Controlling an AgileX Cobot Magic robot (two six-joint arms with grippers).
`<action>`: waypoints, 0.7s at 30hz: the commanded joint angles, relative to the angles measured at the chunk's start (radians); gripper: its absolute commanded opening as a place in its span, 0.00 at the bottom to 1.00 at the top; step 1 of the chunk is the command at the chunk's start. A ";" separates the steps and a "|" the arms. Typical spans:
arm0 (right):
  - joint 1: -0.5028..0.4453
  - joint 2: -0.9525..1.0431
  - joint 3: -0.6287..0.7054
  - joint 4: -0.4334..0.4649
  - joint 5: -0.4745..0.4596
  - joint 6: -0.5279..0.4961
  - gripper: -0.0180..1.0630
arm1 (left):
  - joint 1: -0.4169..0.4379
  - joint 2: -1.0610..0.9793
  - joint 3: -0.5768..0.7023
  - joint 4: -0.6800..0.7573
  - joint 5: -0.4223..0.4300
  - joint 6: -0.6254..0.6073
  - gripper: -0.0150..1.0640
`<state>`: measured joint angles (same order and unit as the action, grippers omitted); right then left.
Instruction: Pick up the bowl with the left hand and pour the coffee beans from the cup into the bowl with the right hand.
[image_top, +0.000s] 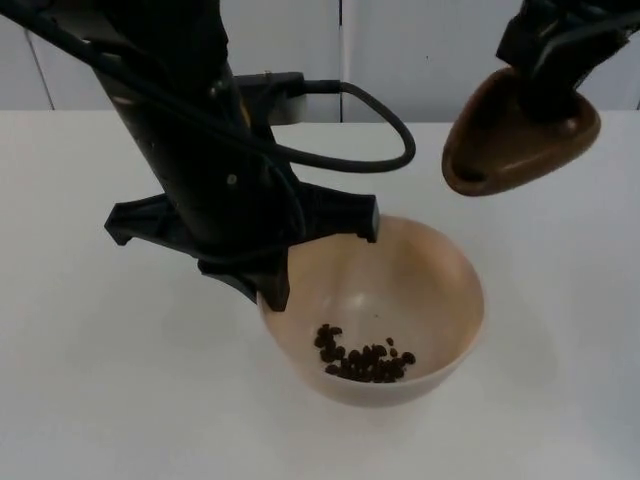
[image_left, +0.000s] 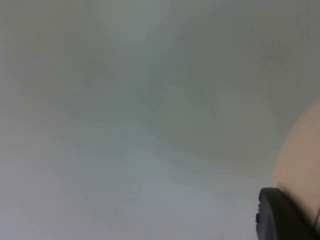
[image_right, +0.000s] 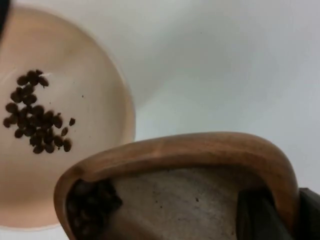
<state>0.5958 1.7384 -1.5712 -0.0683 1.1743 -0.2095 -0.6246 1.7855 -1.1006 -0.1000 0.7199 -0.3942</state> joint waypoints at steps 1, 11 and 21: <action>-0.038 -0.010 -0.004 0.053 -0.019 -0.008 0.02 | -0.003 -0.010 -0.002 0.044 -0.020 -0.006 0.01; -0.127 -0.002 -0.002 0.068 -0.146 0.041 0.02 | -0.003 -0.010 -0.002 0.120 -0.078 0.004 0.01; -0.135 0.062 0.077 0.068 -0.287 0.048 0.02 | -0.003 -0.004 -0.002 0.137 -0.113 0.004 0.01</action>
<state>0.4648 1.7974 -1.5001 -0.0061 0.9076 -0.1662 -0.6246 1.7855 -1.1006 0.0293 0.6274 -0.3865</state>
